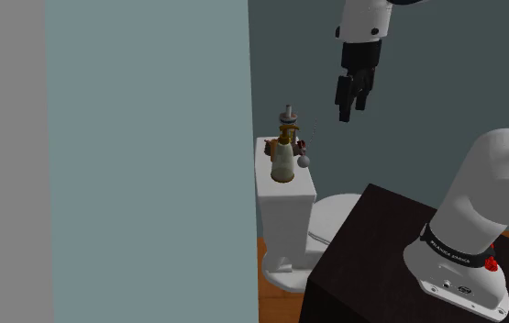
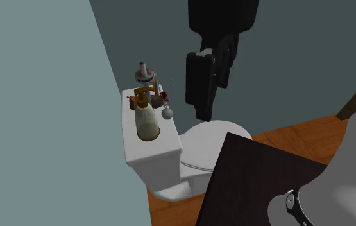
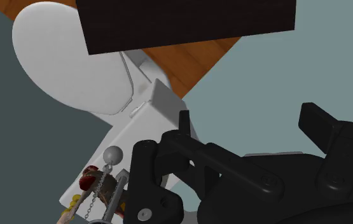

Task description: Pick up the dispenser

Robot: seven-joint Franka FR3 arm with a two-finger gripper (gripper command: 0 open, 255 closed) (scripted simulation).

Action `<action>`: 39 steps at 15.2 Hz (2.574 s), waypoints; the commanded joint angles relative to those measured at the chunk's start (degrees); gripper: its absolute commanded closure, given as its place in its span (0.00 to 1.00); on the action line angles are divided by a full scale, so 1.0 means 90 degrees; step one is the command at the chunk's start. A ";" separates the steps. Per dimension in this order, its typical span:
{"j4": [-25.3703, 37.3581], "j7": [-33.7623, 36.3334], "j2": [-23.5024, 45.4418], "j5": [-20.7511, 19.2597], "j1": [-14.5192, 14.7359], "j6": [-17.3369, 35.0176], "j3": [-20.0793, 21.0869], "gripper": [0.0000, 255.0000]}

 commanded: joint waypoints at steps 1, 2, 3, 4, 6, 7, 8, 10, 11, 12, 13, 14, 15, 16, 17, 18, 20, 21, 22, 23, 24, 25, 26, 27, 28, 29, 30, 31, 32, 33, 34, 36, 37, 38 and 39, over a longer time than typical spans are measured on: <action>0.0000 0.0000 0.0000 0.0000 0.0000 0.0000 0.0000 0.00; 0.0004 -0.0081 0.0184 -0.0058 -0.0030 0.0190 -0.0053 0.00; 0.0017 -0.0161 0.0374 -0.0113 -0.0060 0.0377 -0.0104 0.00; 0.0039 -0.0238 0.0570 -0.0166 -0.0088 0.0562 -0.0155 0.00; 0.0110 -0.0388 0.0977 -0.0262 -0.0143 0.0921 -0.0256 0.00; 0.0159 -0.0460 0.1187 -0.0305 -0.0168 0.1095 -0.0304 0.00; 0.0216 -0.0531 0.1401 -0.0345 -0.0193 0.1265 -0.0353 0.00; 0.0358 -0.0671 0.1840 -0.0415 -0.0239 0.1589 -0.0446 0.00; 0.0441 -0.0739 0.2063 -0.0445 -0.0260 0.1743 -0.0491 0.00; 0.0533 -0.0807 0.2289 -0.0470 -0.0281 0.1891 -0.0535 0.00; 0.0634 -0.0874 0.2517 -0.0492 -0.0301 0.2033 -0.0578 0.00; 0.0743 -0.0941 0.2747 -0.0511 -0.0319 0.2169 -0.0620 0.00; 0.0860 -0.1008 0.2978 -0.0525 -0.0338 0.2298 -0.0660 0.00; 0.0985 -0.1075 0.3210 -0.0535 -0.0355 0.2420 -0.0699 0.00; 0.1118 -0.1142 0.3444 -0.0542 -0.0373 0.2535 -0.0736 0.00; 0.1260 -0.1209 0.3678 -0.0544 -0.0391 0.2643 -0.0772 0.00; 0.1567 -0.1343 0.4148 -0.0537 -0.0427 0.2837 -0.0838 0.00; 0.1732 -0.1410 0.4384 -0.0528 -0.0446 0.2922 -0.0867 0.00; 0.1905 -0.1477 0.4621 -0.0516 -0.0466 0.3000 -0.0894 0.00; 0.2087 -0.1544 0.4858 -0.0501 -0.0488 0.3071 -0.0918 0.00; 0.2277 -0.1610 0.5095 -0.0483 -0.0512 0.3134 -0.0939 0.00; 0.2475 -0.1675 0.5333 -0.0463 -0.0536 0.3189 -0.0958 0.00; 0.2681 -0.1740 0.5572 -0.0441 -0.0563 0.3236 -0.0974 0.00; 0.2896 -0.1803 0.5811 -0.0418 -0.0590 0.3275 -0.0987 0.00; 0.3121 -0.1865 0.6052 -0.0393 -0.0620 0.3306 -0.0998 0.00; 0.3354 -0.1926 0.6293 -0.0369 -0.0653 0.3329 -0.1005 0.00; 0.3598 -0.1984 0.6536 -0.0344 -0.0686 0.3344 -0.1011 0.00; 0.3732 -0.2014 0.6667 -0.0331 -0.0706 0.3348 -0.1011 0.00; 0.3698 -0.2015 0.6706 -0.0326 -0.0709 0.3422 -0.1008 0.00; 0.3662 -0.2016 0.6745 -0.0321 -0.0711 0.3496 -0.1006 0.00; 0.3630 -0.2018 0.6786 -0.0316 -0.0713 0.3569 -0.1004 0.00; 0.3573 -0.2021 0.6873 -0.0304 -0.0717 0.3713 -0.0999 0.00; 0.3546 -0.2022 0.6918 -0.0298 -0.0719 0.3784 -0.0997 0.00; 0.3519 -0.2024 0.6963 -0.0292 -0.0721 0.3856 -0.0994 0.00; 0.3503 -0.2025 0.6989 -0.0289 -0.0723 0.3897 -0.0993 0.00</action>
